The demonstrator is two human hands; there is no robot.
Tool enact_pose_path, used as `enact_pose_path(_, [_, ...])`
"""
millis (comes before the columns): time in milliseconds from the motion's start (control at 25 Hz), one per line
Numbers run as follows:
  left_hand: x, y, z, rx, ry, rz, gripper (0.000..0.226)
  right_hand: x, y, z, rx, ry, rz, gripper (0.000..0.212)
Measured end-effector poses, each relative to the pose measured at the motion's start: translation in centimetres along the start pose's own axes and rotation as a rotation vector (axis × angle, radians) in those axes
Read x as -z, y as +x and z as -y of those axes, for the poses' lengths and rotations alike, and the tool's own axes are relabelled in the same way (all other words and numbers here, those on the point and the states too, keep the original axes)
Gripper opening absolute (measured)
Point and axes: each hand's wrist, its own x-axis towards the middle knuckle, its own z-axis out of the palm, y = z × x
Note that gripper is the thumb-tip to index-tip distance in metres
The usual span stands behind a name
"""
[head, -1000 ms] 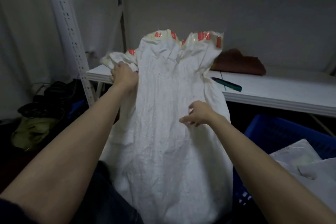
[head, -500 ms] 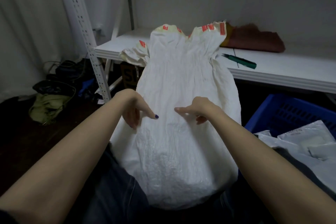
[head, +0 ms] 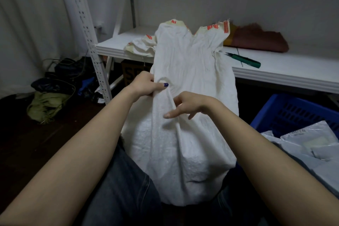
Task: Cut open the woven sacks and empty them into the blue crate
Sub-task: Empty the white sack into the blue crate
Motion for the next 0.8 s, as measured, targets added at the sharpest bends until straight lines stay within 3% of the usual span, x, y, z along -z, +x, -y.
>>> enact_pose_path(120, [0.1, 0.6, -0.7, -0.09, -0.106, -0.123, 0.025, 0.1, 0.5, -0.5, 0.012, -0.22, -0.191, 0.029])
enact_pose_path(280, [-0.1, 0.6, -1.5, -0.159, -0.202, -0.155, 0.02, 1.4, 1.1, -1.1, 0.02, -0.199, -0.363, 0.05])
enact_pose_path(400, [-0.1, 0.6, -1.2, -0.127, -0.103, -0.116, 0.008, 1.5, 1.2, -1.6, 0.017, -0.197, -0.315, 0.058])
enact_pose_path(520, [-0.1, 0.6, -0.8, -0.082, -0.066, -0.13, 0.014, 1.7, 1.2, -1.9, 0.096, 0.032, -0.332, 0.047])
enact_pose_path(600, [-0.3, 0.1, -0.9, -0.089, -0.075, -0.099, 0.017, 2.5, 1.3, -2.2, 0.128, 0.185, -0.504, 0.039])
enact_pose_path(640, [-0.5, -0.1, -1.1, -0.111, -0.095, -0.081, 0.018, 2.9, 1.2, -2.4, 0.12, 0.22, -0.559, 0.047])
enact_pose_path(680, [-0.8, -0.2, -1.4, -0.154, -0.125, -0.077, 0.019, 3.2, 1.2, -2.6, 0.095, 0.252, -0.537, 0.064])
enact_pose_path(800, [-1.6, -0.3, -2.5, -0.31, -0.265, -0.141, 0.02, 2.7, 0.6, -2.3, 0.092, 0.27, -0.172, 0.098])
